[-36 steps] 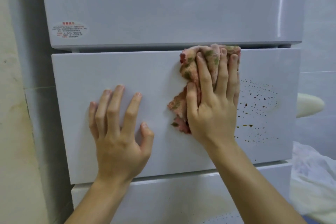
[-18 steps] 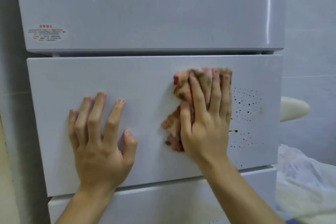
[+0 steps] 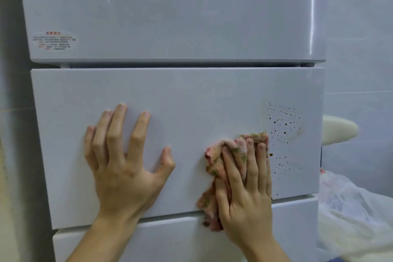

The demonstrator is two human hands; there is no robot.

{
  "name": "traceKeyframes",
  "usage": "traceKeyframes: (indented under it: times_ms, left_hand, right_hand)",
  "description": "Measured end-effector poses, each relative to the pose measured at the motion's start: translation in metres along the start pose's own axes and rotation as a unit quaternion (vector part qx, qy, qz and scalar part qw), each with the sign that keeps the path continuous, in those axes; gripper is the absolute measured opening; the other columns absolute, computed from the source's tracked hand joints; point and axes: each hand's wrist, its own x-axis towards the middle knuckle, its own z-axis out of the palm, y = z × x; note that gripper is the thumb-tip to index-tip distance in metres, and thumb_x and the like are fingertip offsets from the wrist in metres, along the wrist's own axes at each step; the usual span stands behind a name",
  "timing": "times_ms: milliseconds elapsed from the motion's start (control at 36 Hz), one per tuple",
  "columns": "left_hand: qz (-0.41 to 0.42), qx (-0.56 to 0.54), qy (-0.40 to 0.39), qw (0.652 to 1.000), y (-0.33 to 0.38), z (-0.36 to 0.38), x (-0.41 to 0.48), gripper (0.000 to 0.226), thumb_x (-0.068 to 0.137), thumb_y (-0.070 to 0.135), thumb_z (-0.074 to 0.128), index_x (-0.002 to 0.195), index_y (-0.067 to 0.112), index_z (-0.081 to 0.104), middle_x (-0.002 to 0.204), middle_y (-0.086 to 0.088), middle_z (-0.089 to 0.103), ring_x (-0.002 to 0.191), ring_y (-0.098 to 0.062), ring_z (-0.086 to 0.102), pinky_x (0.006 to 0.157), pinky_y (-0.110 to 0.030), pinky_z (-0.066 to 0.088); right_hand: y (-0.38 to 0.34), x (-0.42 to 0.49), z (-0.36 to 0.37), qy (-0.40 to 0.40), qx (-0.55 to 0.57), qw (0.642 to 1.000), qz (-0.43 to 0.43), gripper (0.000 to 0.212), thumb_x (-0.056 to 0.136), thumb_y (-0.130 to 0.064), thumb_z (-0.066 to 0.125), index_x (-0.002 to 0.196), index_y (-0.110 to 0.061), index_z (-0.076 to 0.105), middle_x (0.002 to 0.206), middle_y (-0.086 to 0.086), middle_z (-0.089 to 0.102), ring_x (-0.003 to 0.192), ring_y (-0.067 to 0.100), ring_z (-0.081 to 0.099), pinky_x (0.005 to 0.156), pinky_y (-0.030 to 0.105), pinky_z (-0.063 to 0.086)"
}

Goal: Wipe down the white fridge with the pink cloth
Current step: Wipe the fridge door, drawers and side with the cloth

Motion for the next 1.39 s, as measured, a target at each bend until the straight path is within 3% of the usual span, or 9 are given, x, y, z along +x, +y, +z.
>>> traceKeyframes:
  times_ms: [56,194,333,444,750,917,1139,1389]
  left_hand:
    - [0.006,0.002,-0.002,1.000,-0.001,0.000,0.000,0.063,0.096,0.049,0.055,0.146,0.011,0.059,0.154,-0.025,0.046,0.146,-0.043,0.036,0.125,-0.060,0.022]
    - [0.006,0.006,0.004,1.000,0.002,0.000,-0.001,0.062,0.095,0.046,0.056,0.145,0.010,0.059,0.153,-0.026,0.047,0.146,-0.044,0.036,0.124,-0.062,0.024]
    - [0.003,-0.008,-0.001,1.000,0.002,-0.001,0.000,0.061,0.096,0.045,0.053,0.146,0.009,0.056,0.153,-0.028,0.044,0.146,-0.044,0.033,0.124,-0.061,0.022]
    - [-0.003,-0.008,-0.013,1.000,0.006,-0.003,0.001,0.062,0.094,0.042,0.053,0.146,0.008,0.056,0.154,-0.029,0.042,0.147,-0.045,0.030,0.125,-0.061,0.018]
    - [0.038,-0.038,-0.026,0.998,0.036,0.000,0.012,0.064,0.089,0.026,0.055,0.151,0.013,0.055,0.163,-0.019,0.040,0.153,-0.040,0.031,0.128,-0.057,0.017]
    - [0.040,-0.032,-0.029,0.998,0.042,0.003,0.012,0.066,0.087,0.025,0.057,0.152,0.016,0.054,0.163,-0.019,0.040,0.153,-0.043,0.031,0.125,-0.062,0.020]
    - [0.034,-0.023,-0.032,0.999,0.044,0.006,0.011,0.068,0.087,0.029,0.056,0.154,0.019,0.051,0.164,-0.018,0.035,0.154,-0.042,0.027,0.125,-0.063,0.018]
    - [0.035,-0.026,-0.023,0.999,0.043,0.010,0.008,0.067,0.089,0.030,0.057,0.155,0.019,0.051,0.164,-0.020,0.037,0.153,-0.043,0.028,0.126,-0.062,0.017]
  right_hand:
    - [0.000,0.004,-0.001,-0.009,0.000,1.000,0.003,0.062,0.107,-0.035,0.040,0.166,-0.029,0.024,0.170,0.019,0.028,0.160,0.041,0.016,0.129,0.056,0.018]
    - [-0.012,0.057,-0.002,0.035,0.018,0.999,0.012,0.055,0.104,-0.028,0.050,0.158,-0.020,0.044,0.170,0.020,0.024,0.160,0.043,0.013,0.128,0.060,0.020]
    - [-0.037,0.123,0.012,0.079,-0.006,0.995,0.059,0.056,0.104,-0.032,0.049,0.158,-0.019,0.045,0.169,0.021,0.027,0.160,0.042,0.017,0.129,0.057,0.019]
    - [-0.036,0.107,0.011,0.085,0.008,0.995,0.050,0.052,0.108,-0.030,0.049,0.158,-0.017,0.044,0.168,0.021,0.029,0.160,0.040,0.018,0.129,0.057,0.021]
    - [-0.004,0.005,-0.006,-0.058,0.002,0.996,-0.069,0.054,0.108,-0.034,0.045,0.160,-0.023,0.038,0.170,0.015,0.028,0.160,0.035,0.020,0.129,0.053,0.022]
    - [-0.013,0.034,-0.010,-0.043,0.042,0.998,-0.028,0.058,0.106,-0.031,0.047,0.162,-0.024,0.035,0.173,0.014,0.021,0.162,0.033,0.011,0.131,0.053,0.016]
    - [-0.015,0.141,-0.001,0.061,0.016,0.998,0.016,0.058,0.103,-0.030,0.047,0.160,-0.018,0.042,0.171,0.017,0.026,0.162,0.035,0.014,0.131,0.052,0.017]
    - [-0.006,0.042,0.000,0.024,0.012,0.999,0.020,0.053,0.109,-0.031,0.042,0.158,-0.011,0.040,0.168,0.021,0.028,0.161,0.040,0.015,0.128,0.058,0.022]
